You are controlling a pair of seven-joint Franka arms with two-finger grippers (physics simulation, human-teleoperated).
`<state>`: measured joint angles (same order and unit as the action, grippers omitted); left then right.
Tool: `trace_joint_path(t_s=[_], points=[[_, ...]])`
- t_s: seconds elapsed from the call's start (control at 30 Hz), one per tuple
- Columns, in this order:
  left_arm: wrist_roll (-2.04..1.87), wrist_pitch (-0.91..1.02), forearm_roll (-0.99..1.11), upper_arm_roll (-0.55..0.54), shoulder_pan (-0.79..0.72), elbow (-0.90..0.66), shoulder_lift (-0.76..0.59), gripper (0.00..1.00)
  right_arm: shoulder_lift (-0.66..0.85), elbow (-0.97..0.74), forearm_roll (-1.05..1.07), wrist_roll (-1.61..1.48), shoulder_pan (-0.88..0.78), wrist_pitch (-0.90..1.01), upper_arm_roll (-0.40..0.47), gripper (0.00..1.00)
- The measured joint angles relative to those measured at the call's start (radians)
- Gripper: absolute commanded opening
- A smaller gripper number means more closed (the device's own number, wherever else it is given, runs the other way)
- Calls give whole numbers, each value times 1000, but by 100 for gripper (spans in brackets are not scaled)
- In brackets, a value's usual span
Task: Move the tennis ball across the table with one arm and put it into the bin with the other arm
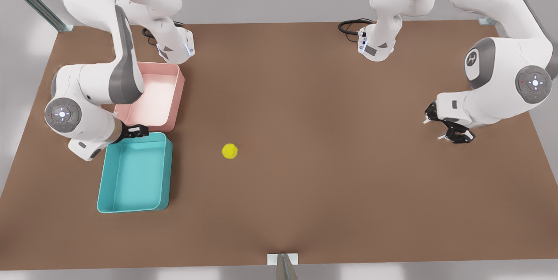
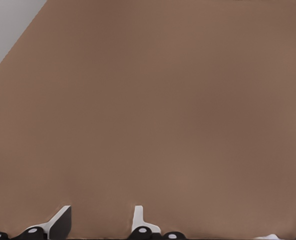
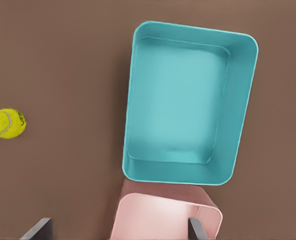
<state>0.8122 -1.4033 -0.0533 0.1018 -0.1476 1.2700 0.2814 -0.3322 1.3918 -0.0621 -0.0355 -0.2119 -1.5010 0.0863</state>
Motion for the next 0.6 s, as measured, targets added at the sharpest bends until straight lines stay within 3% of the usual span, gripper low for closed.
trace_joint_path(t_s=[0.17, 0.37, 0.6], points=[[-234, 122, 10, -8, 68, 54, -34, 100, -46, 159, 57, 59, -24, -166, 2, 100], [-433, 131, 18, -10, 82, 139, -83, 100, -46, 300, 97, 130, -65, -390, 0, 100], [-594, 119, 20, -10, 80, 155, -90, 100, 48, 541, 106, 203, -90, -584, -1, 100]])
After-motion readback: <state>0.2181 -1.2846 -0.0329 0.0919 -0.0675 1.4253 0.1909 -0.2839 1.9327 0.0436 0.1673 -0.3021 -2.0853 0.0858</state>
